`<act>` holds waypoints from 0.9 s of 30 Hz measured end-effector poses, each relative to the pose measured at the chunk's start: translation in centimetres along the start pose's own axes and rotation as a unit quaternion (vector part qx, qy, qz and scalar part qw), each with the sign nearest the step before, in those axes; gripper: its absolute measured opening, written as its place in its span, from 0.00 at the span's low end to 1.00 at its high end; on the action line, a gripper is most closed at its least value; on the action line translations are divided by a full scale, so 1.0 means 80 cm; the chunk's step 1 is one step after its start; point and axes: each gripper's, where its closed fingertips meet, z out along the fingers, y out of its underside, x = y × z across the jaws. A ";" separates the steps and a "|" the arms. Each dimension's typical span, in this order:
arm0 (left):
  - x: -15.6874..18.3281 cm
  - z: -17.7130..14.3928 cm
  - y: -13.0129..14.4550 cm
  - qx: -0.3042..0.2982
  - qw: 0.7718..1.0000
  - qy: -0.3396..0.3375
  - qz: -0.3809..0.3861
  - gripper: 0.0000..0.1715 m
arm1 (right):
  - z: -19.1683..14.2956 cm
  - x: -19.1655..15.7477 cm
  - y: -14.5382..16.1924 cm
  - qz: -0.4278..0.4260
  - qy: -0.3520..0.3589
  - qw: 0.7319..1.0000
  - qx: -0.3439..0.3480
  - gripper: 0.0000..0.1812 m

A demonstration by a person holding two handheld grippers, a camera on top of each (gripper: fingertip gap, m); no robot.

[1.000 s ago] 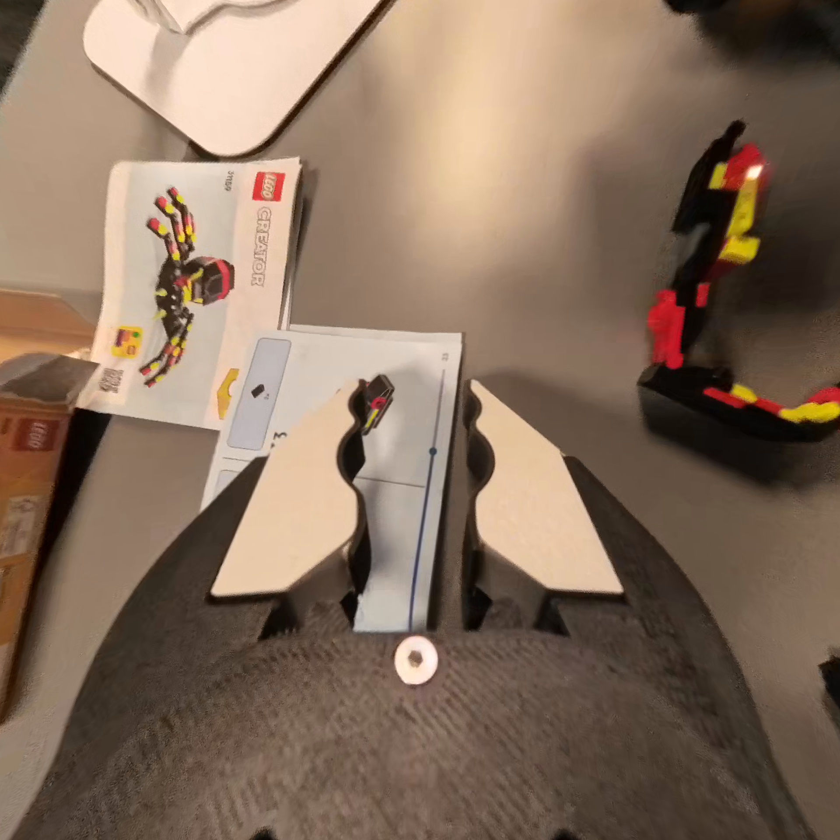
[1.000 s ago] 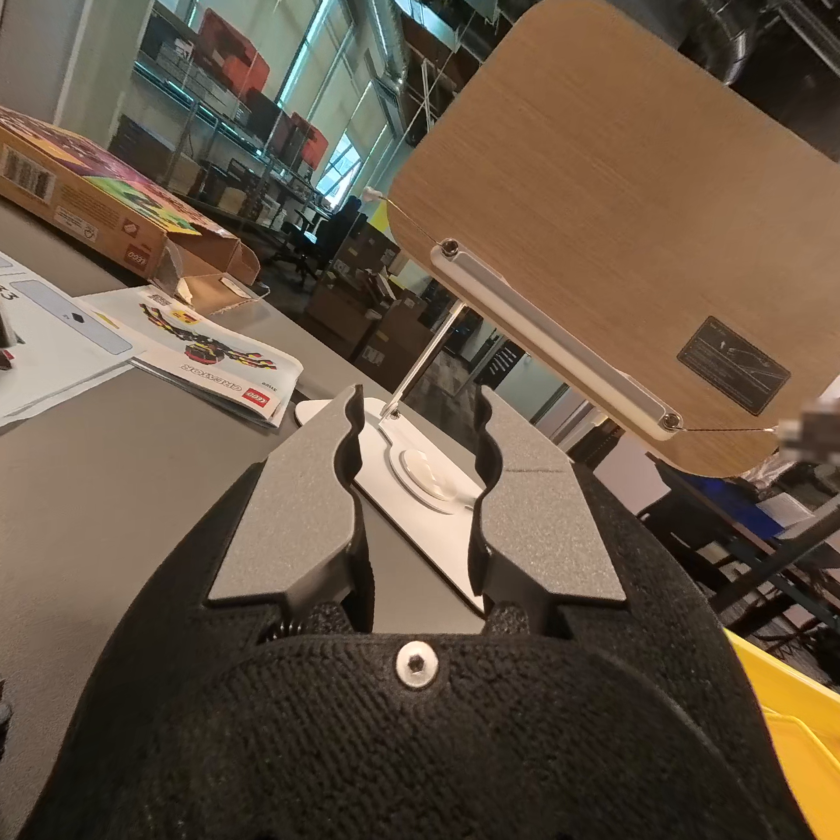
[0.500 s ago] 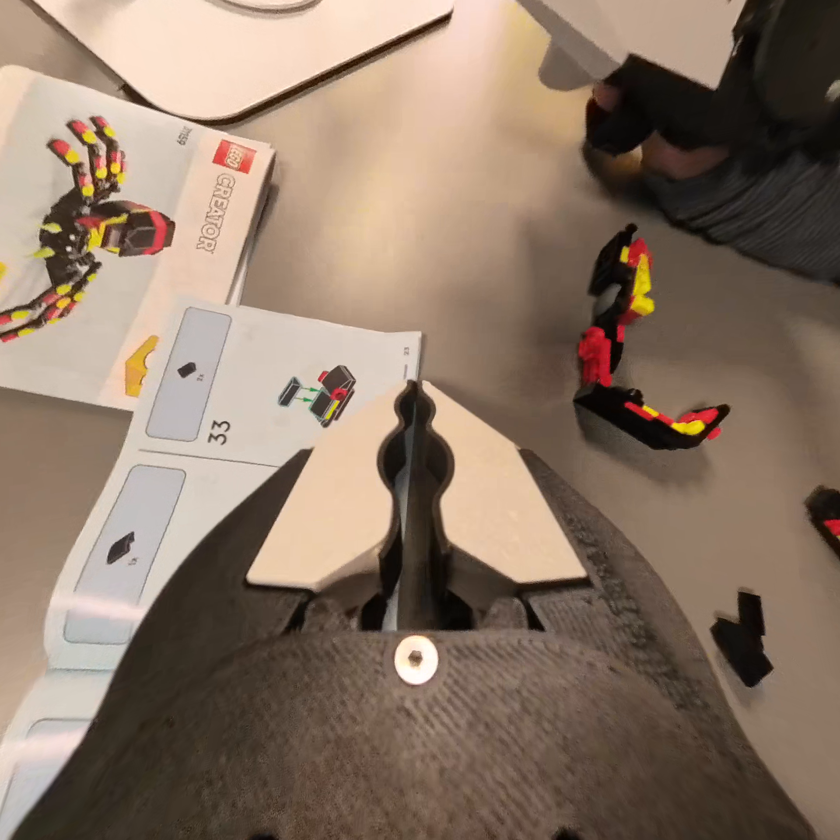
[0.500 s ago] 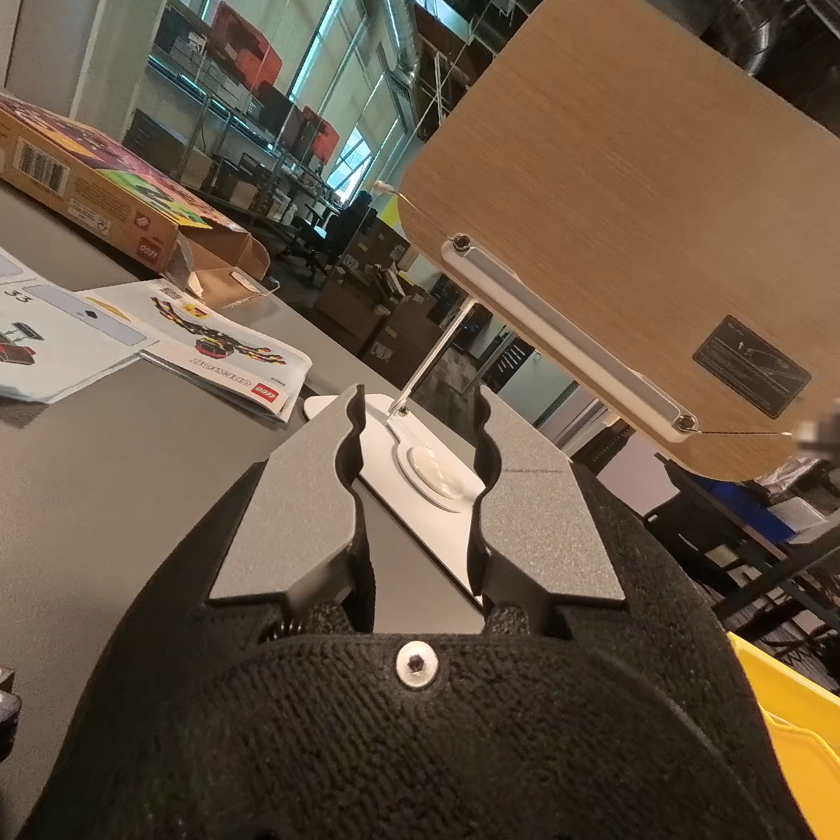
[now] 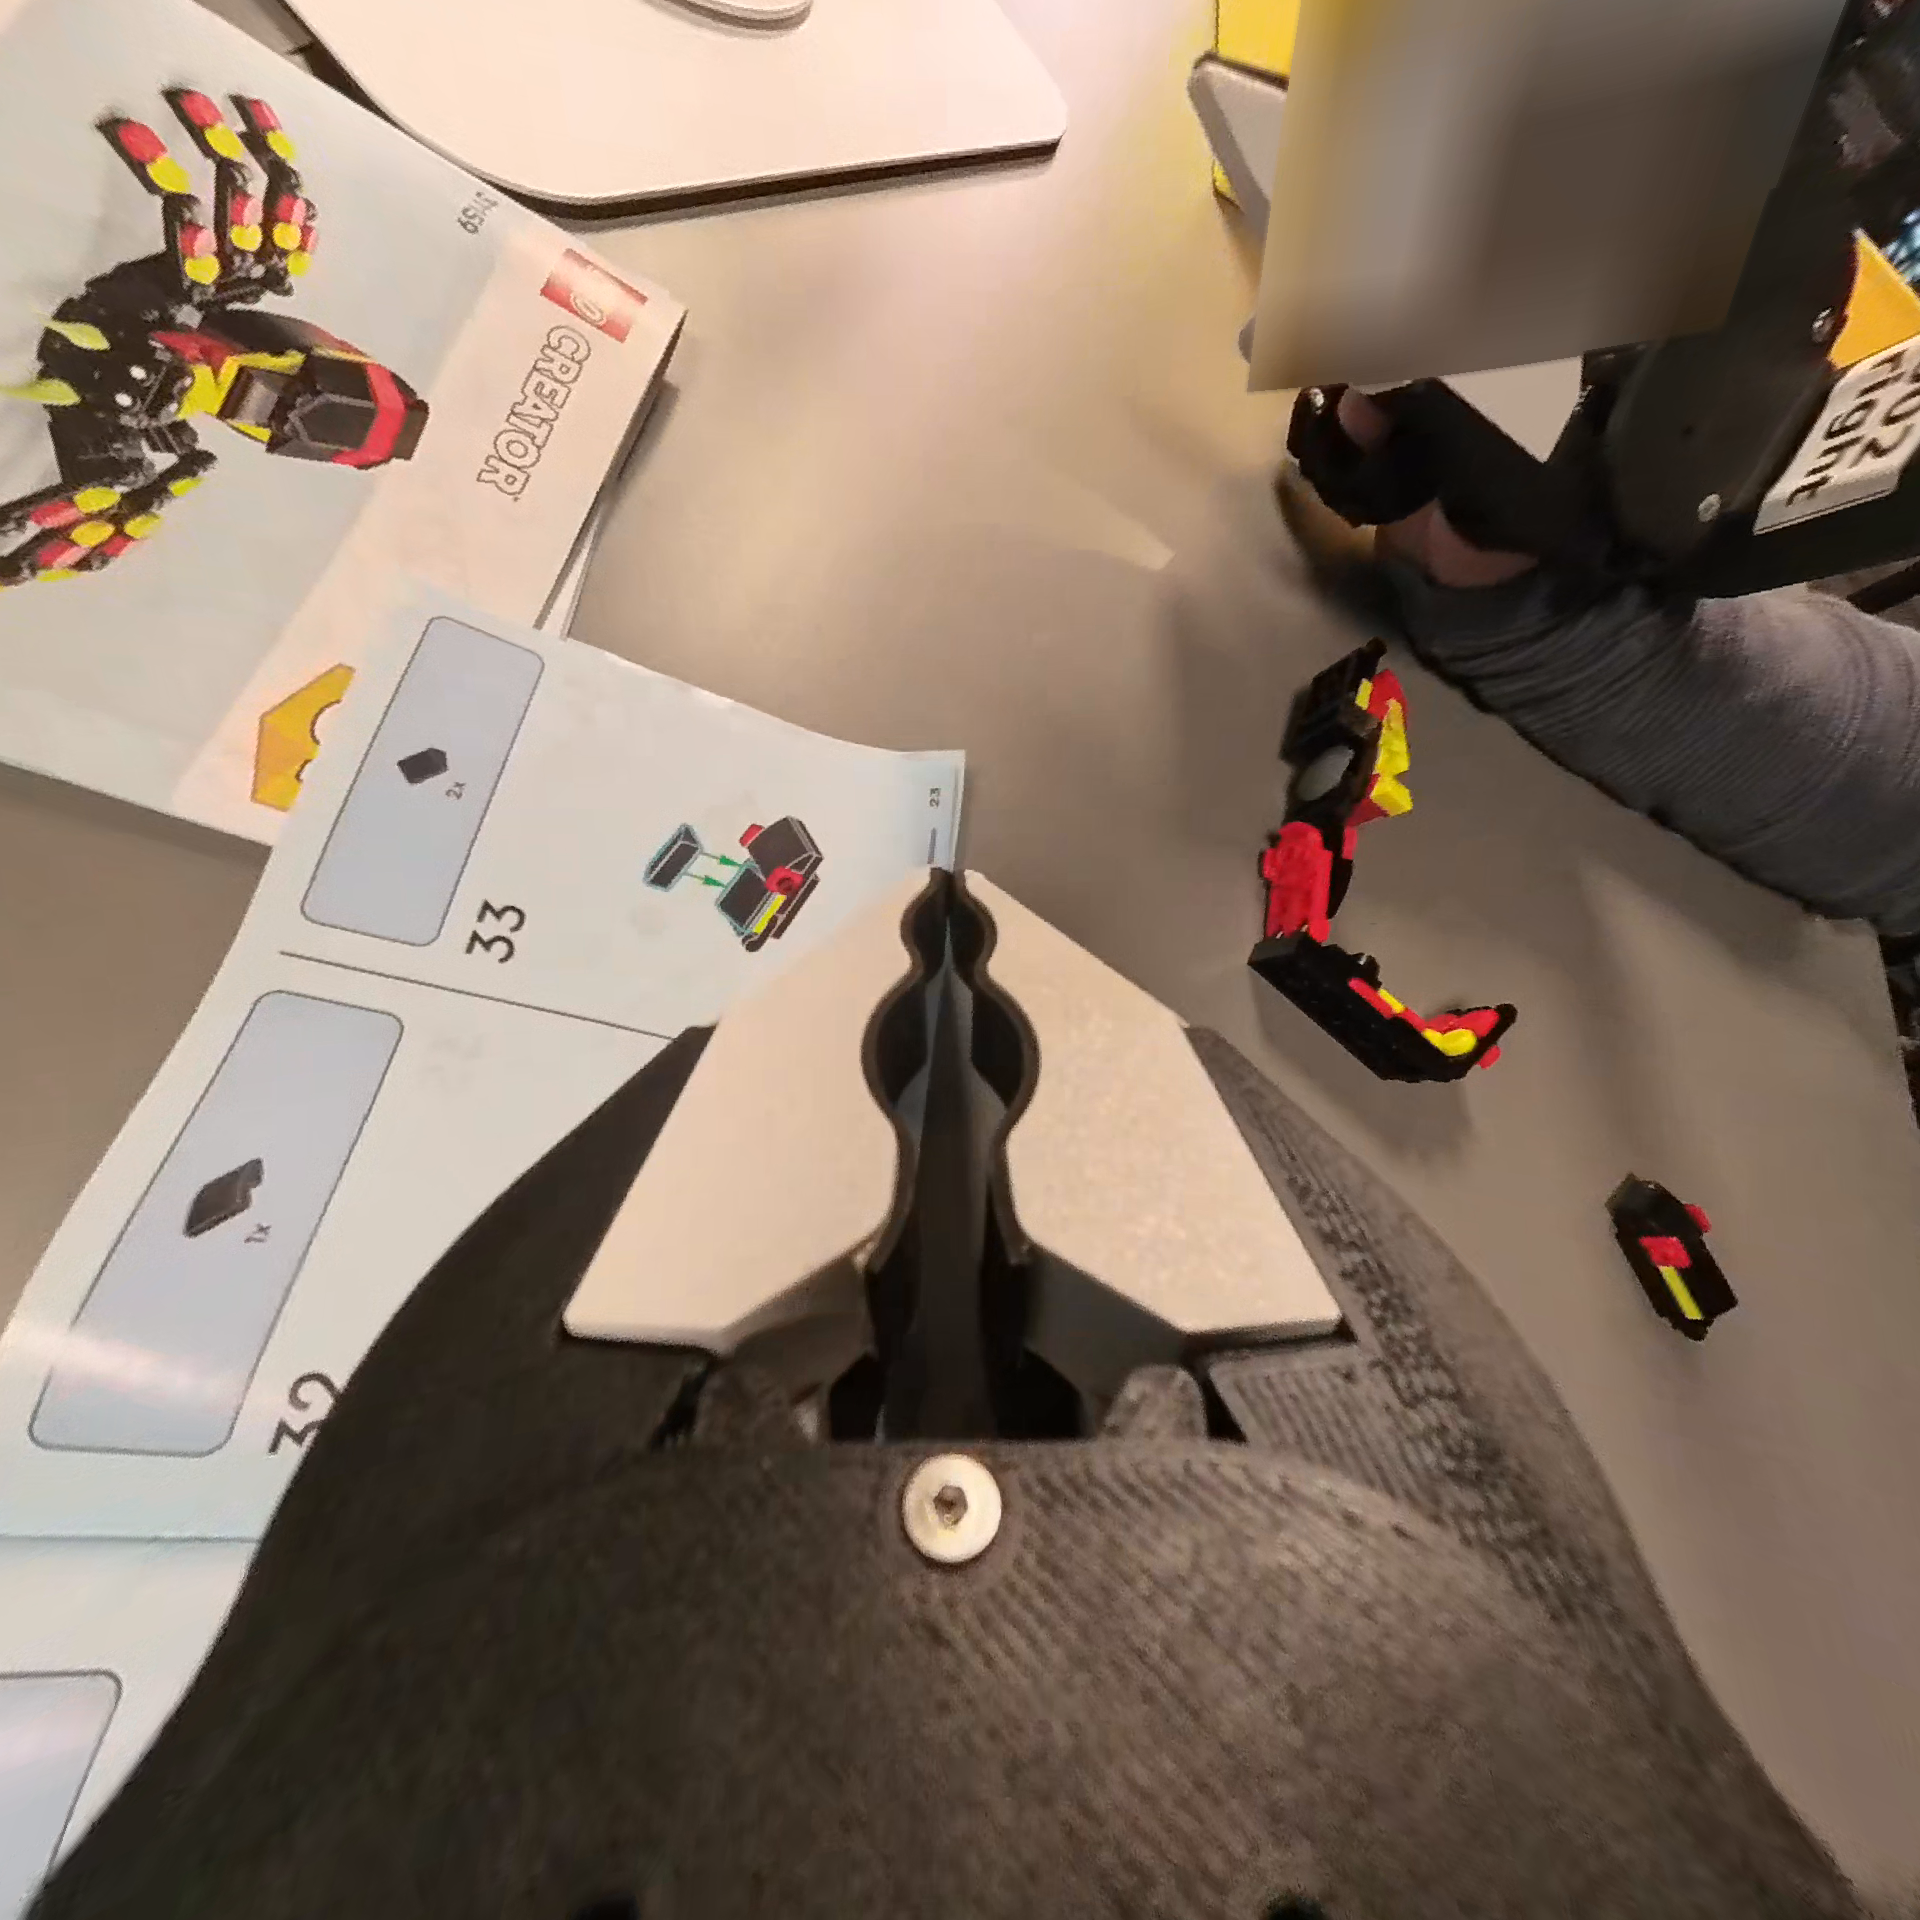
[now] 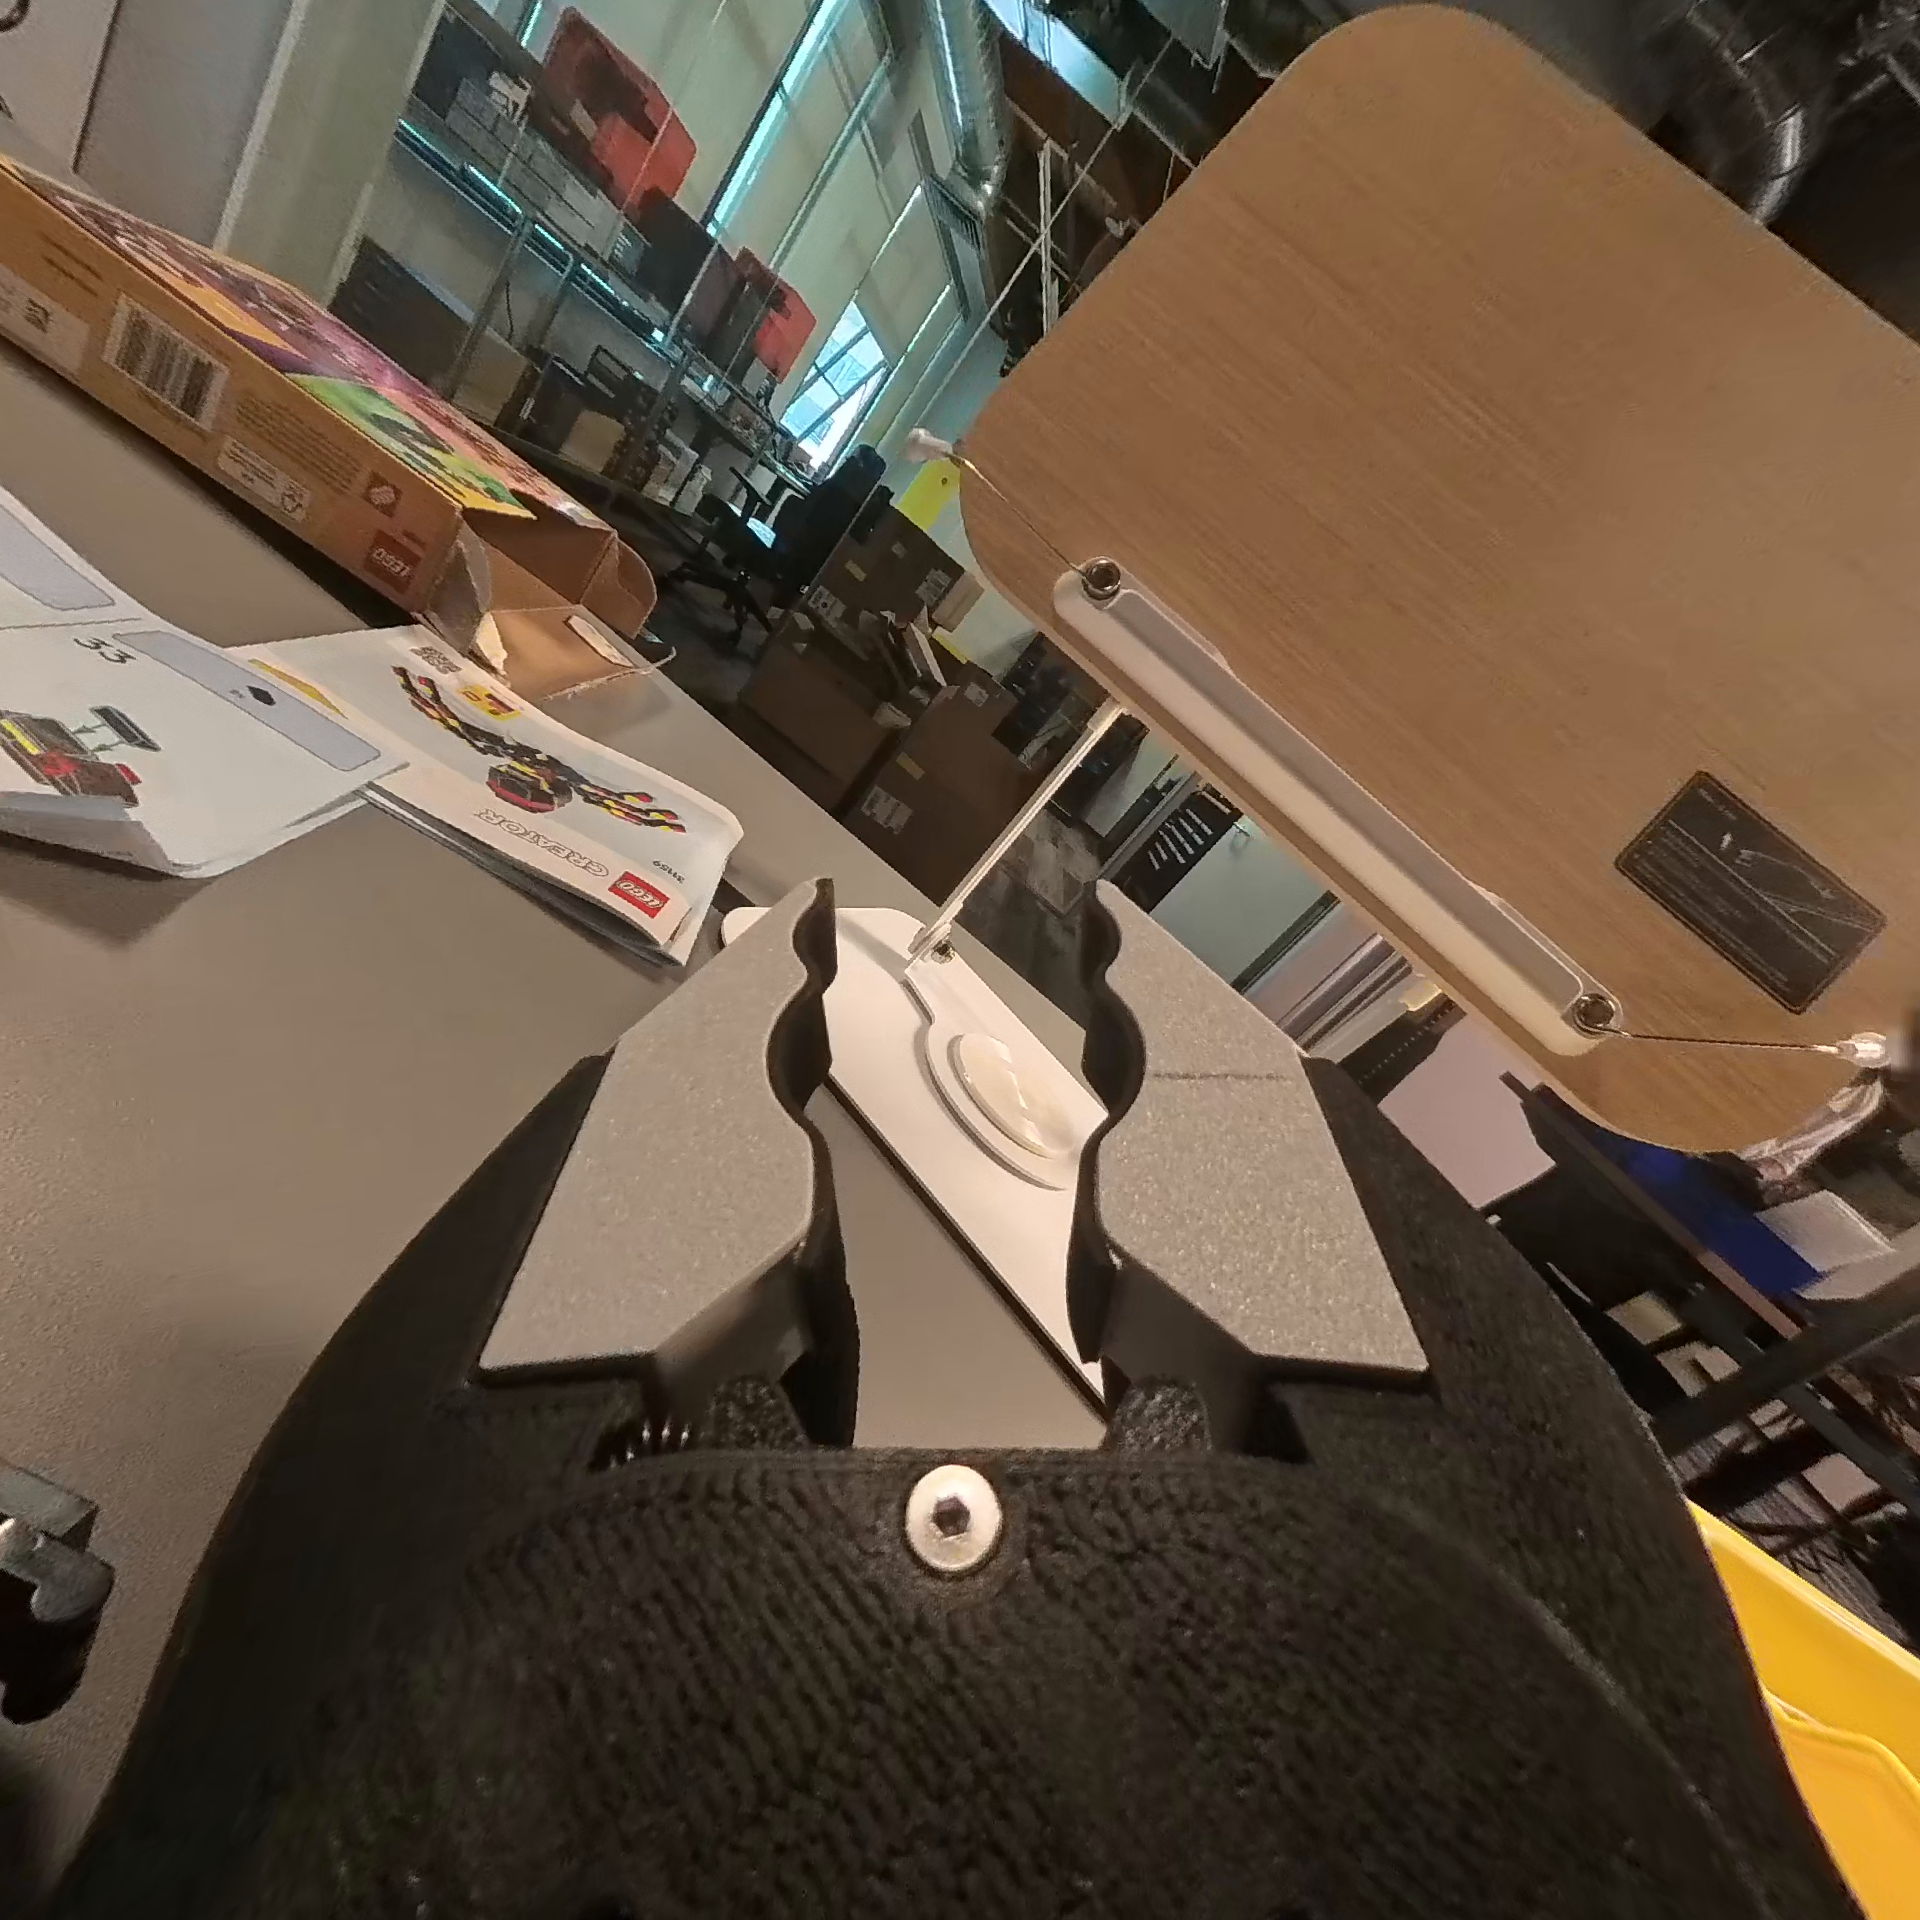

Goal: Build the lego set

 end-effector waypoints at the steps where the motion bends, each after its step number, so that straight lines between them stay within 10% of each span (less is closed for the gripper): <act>1: 0.000 0.000 0.000 0.001 1.000 0.002 -0.006 0.00 | 0.000 0.000 0.000 0.000 0.000 1.000 0.000 0.25; 27: -0.002 0.000 -0.002 -0.017 0.989 0.084 -0.119 0.00 | 0.002 -0.007 0.003 -0.010 -0.010 1.000 -0.005 0.25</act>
